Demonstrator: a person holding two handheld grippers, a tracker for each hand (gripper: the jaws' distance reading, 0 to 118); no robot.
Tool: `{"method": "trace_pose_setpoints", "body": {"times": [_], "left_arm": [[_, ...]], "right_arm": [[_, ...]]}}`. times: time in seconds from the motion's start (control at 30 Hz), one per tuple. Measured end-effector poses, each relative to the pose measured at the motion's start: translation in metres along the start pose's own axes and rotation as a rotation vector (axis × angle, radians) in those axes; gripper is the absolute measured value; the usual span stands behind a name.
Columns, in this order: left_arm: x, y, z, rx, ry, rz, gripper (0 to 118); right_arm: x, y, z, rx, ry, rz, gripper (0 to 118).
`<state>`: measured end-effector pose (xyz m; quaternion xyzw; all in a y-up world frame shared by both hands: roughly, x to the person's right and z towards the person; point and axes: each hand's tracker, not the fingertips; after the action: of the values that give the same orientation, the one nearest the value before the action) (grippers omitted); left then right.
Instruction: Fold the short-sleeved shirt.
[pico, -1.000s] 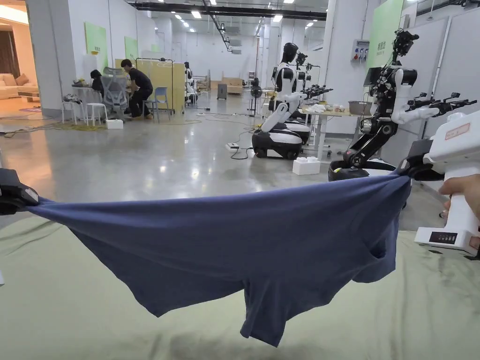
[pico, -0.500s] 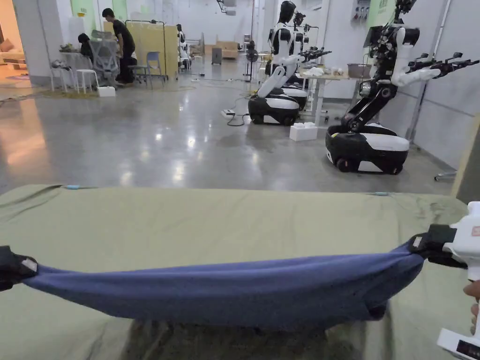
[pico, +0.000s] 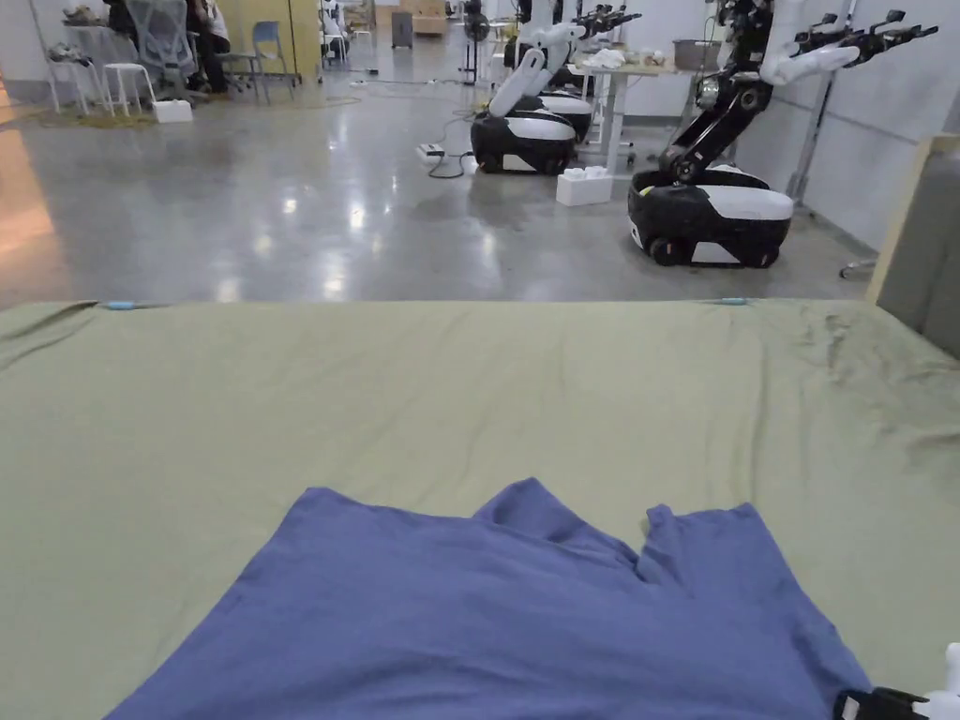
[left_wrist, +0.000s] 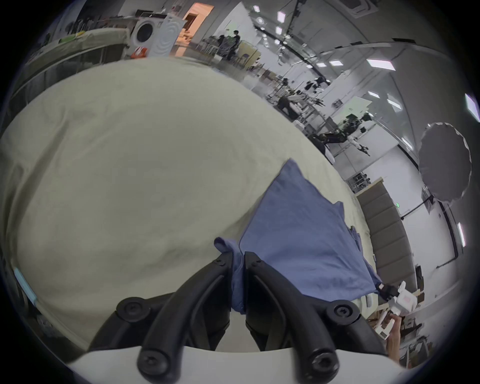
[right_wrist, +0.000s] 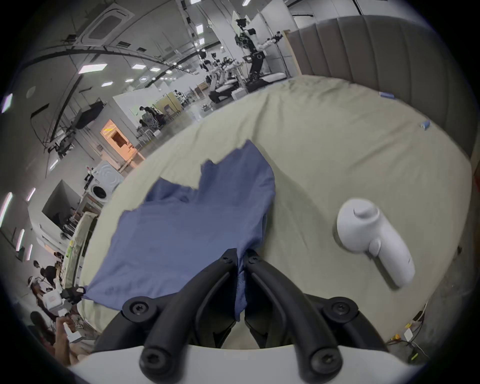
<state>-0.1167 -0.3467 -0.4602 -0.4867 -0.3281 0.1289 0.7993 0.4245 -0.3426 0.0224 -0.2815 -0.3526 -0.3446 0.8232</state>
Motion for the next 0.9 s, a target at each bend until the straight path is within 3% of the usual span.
{"method": "trace_pose_setpoints", "body": {"times": [0.1, 0.17, 0.23, 0.27, 0.3, 0.4, 0.5, 0.57, 0.6, 0.63, 0.67, 0.73, 0.8, 0.83, 0.9], "left_arm": [[0.005, 0.003, -0.003, -0.02, 0.031, -0.03, 9], [0.014, 0.017, 0.005, -0.031, 0.025, -0.033, 16], [0.029, 0.025, 0.028, 0.031, -0.037, -0.053, 27], [0.038, 0.026, 0.042, 0.076, -0.074, -0.087, 55], [0.05, 0.021, 0.063, 0.136, -0.117, -0.131, 75], [0.088, -0.009, 0.114, 0.267, -0.099, -0.341, 79], [0.117, -0.052, 0.141, 0.39, 0.026, -0.495, 79], [0.132, -0.077, 0.15, 0.428, 0.039, -0.538, 78], [0.138, -0.087, 0.151, 0.433, 0.034, -0.539, 67], [0.144, -0.097, 0.153, 0.441, 0.037, -0.525, 17], [0.149, -0.109, 0.154, 0.479, 0.089, -0.464, 0], [0.153, -0.119, 0.159, 0.471, -0.008, -0.47, 0], [0.167, -0.123, 0.155, 0.49, 0.12, -0.554, 0], [0.17, -0.121, 0.151, 0.488, 0.124, -0.625, 0], [0.165, -0.102, 0.143, 0.482, 0.112, -0.655, 0]], "right_arm": [[-0.009, -0.002, 0.002, 0.016, -0.034, 0.056, 5], [-0.021, 0.006, 0.012, -0.005, -0.088, 0.112, 24], [-0.038, 0.009, 0.035, 0.043, -0.24, 0.205, 40], [-0.045, 0.007, 0.05, 0.084, -0.27, 0.236, 71], [-0.05, 0.005, 0.071, 0.138, -0.285, 0.263, 93], [-0.075, -0.018, 0.129, 0.278, -0.216, 0.237, 97], [-0.094, -0.055, 0.171, 0.388, -0.128, 0.208, 97], [-0.102, -0.081, 0.188, 0.422, -0.046, 0.19, 92], [-0.105, -0.093, 0.197, 0.477, 0.007, 0.183, 73], [-0.113, -0.102, 0.204, 0.512, 0.028, 0.188, 6], [-0.119, -0.109, 0.207, 0.5, -0.069, 0.174, 2], [-0.118, -0.102, 0.212, 0.43, 0.036, 0.217, 2], [-0.12, -0.1, 0.216, 0.468, -0.036, 0.261, 2], [-0.127, -0.093, 0.214, 0.476, -0.03, 0.294, 2], [-0.126, -0.083, 0.212, 0.463, -0.007, 0.285, 2]]}}
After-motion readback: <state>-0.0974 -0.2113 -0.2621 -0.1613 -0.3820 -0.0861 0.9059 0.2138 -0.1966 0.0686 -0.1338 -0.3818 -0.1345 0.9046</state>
